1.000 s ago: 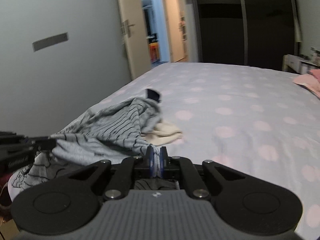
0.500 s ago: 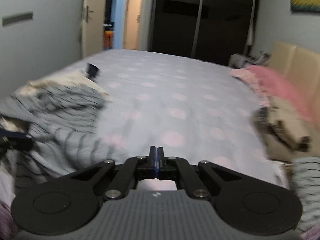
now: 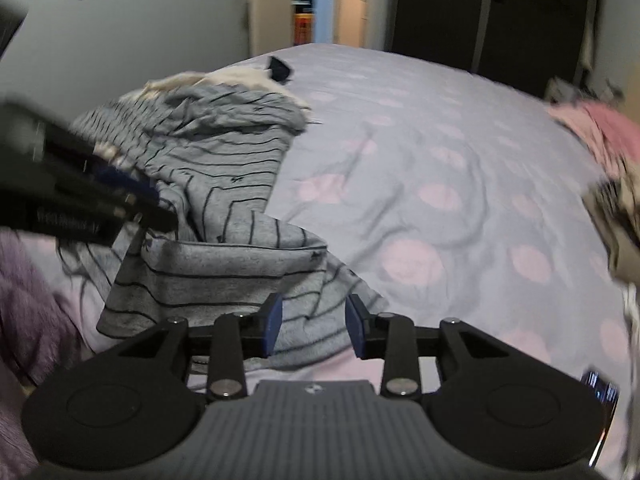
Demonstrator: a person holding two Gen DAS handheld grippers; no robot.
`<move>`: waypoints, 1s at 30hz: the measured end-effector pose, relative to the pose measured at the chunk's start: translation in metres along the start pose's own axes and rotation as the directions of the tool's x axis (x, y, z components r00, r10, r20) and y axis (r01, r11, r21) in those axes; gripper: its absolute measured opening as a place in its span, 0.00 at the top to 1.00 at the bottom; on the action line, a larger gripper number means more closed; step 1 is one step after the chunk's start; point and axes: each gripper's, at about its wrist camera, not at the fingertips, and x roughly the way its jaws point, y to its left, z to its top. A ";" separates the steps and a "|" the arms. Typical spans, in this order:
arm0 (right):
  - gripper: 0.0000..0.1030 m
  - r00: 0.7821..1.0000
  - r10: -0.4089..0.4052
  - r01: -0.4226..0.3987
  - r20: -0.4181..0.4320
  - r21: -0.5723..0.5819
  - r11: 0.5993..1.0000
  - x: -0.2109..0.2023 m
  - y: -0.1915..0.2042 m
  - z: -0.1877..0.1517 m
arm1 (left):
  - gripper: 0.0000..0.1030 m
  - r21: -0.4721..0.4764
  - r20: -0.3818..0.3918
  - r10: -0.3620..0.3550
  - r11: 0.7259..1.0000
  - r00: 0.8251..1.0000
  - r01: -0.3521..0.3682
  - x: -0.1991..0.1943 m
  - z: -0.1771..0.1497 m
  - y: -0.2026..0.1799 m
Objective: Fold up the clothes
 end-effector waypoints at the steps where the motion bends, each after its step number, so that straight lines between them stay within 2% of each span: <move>1: 0.54 1.000 -0.003 0.003 -0.005 -0.024 1.000 0.003 0.002 0.003 | 0.58 0.008 -0.001 0.010 1.000 1.000 -0.010 0.000 0.002 0.002; 2: 0.51 1.000 0.003 -0.003 -0.010 -0.038 0.999 0.005 0.002 0.006 | 0.53 0.012 -0.006 0.020 1.000 1.000 -0.020 0.002 0.005 0.005; 6: 0.42 0.998 0.050 -0.052 -0.046 -0.045 0.998 0.025 -0.003 0.024 | 0.52 0.021 -0.039 0.062 0.998 0.997 -0.061 0.014 0.014 0.020; 9: 0.39 0.995 0.071 -0.075 -0.069 -0.043 0.996 0.048 -0.005 0.036 | 0.50 0.021 -0.057 0.060 0.998 0.997 -0.059 0.031 0.017 0.031; 13: 0.34 0.993 0.065 -0.068 -0.098 -0.030 0.997 0.078 -0.008 0.042 | 0.49 0.027 -0.102 0.072 0.997 0.992 -0.070 0.059 0.013 0.036; 15: 0.28 0.992 0.064 -0.066 -0.111 -0.020 0.998 0.092 -0.011 0.043 | 0.49 0.021 -0.132 0.085 0.996 0.988 -0.083 0.075 0.011 0.039; 23: 0.28 0.975 0.107 -0.108 -0.194 0.004 0.994 0.135 -0.014 0.036 | 0.50 -0.032 -0.269 0.085 0.995 0.959 -0.098 0.116 0.002 0.044; 24: 0.30 0.974 0.109 -0.111 -0.198 0.000 0.994 0.137 -0.012 0.034 | 0.50 -0.028 -0.282 0.091 0.994 0.955 -0.103 0.119 0.001 0.043; 26: 0.39 0.974 0.103 -0.107 -0.200 -0.011 0.994 0.140 -0.010 0.033 | 0.52 -0.029 -0.293 0.092 0.994 0.952 -0.105 0.122 -0.001 0.042; 27: 0.48 0.977 0.083 -0.088 -0.196 -0.015 0.996 0.138 -0.011 0.033 | 0.52 -0.032 -0.293 0.090 0.994 0.952 -0.104 0.123 -0.002 0.043; 28: 0.63 0.979 0.063 -0.068 -0.192 -0.019 0.997 0.136 -0.012 0.033 | 0.53 -0.035 -0.294 0.088 0.994 0.952 -0.102 0.123 -0.002 0.043; 29: 0.70 0.981 0.044 -0.049 -0.187 -0.023 0.999 0.133 -0.012 0.034 | 0.54 -0.043 -0.294 0.086 0.994 0.952 -0.103 0.123 -0.003 0.044; 30: 0.82 0.983 0.024 -0.029 -0.183 -0.027 0.999 0.131 -0.013 0.034 | 0.55 -0.053 -0.293 0.084 0.993 0.953 -0.104 0.123 -0.003 0.046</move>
